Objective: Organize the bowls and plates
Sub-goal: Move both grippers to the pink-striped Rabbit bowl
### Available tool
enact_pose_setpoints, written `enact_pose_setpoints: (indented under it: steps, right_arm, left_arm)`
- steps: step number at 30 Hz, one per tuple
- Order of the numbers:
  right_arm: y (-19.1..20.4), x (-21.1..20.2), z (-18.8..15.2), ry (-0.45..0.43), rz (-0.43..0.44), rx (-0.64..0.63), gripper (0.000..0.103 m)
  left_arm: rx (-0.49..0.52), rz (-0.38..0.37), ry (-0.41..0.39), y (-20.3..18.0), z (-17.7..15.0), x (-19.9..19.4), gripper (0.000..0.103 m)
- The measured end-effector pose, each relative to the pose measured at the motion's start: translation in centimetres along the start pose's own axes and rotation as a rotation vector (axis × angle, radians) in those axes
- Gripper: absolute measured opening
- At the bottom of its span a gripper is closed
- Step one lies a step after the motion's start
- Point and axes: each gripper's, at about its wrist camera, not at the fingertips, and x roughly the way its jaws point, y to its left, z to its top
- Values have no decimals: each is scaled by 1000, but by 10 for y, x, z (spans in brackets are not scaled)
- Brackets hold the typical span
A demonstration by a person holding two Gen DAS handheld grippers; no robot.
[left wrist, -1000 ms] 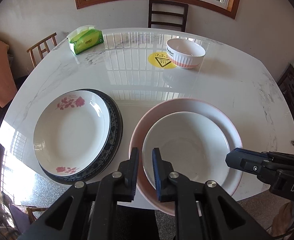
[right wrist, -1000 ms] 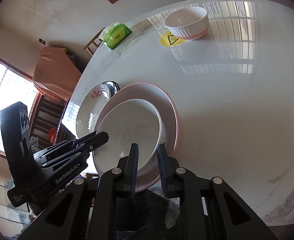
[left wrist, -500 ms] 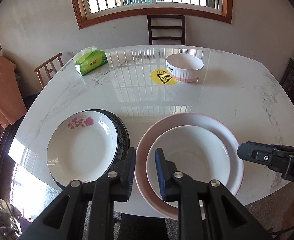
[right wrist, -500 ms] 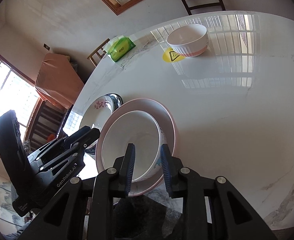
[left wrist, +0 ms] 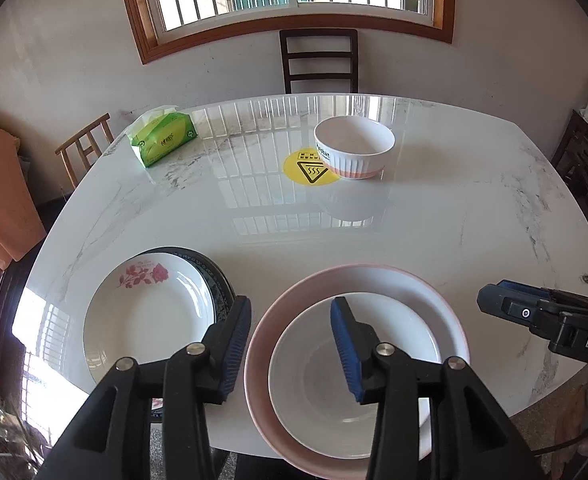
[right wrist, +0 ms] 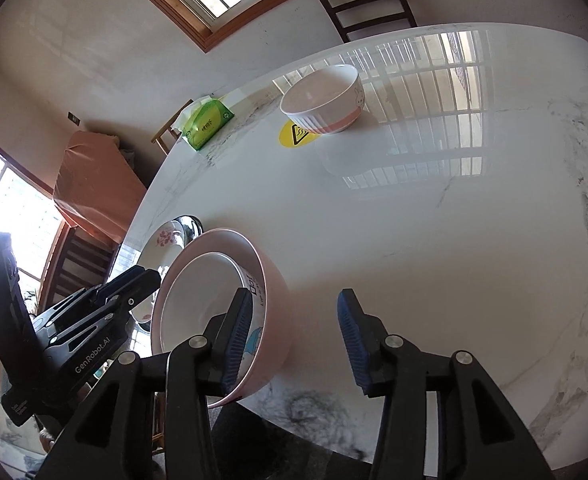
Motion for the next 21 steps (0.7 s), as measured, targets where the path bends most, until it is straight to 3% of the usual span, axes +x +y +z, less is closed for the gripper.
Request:
enact_pose_setpoints:
  steps: [4,7,13,16,21]
  right_arm:
    - [-9,1,7,-12,-4,11,51]
    - [-18,3,11,-15,4,31,62]
    - [-31,7,22,-23,10,56,64]
    - [-35,8,31,-33,10,63,72]
    - [-36,12,50,-47,14,58,73]
  left_arm:
    - [14,9,3,-4,14,7,42]
    - [31,16,17,-7,25,15,42]
    - [42,14,50,-12,45,36,42]
    - [26,-34,85,-10,59,48,42]
    - [-13,-114,132,-2,89,71,42]
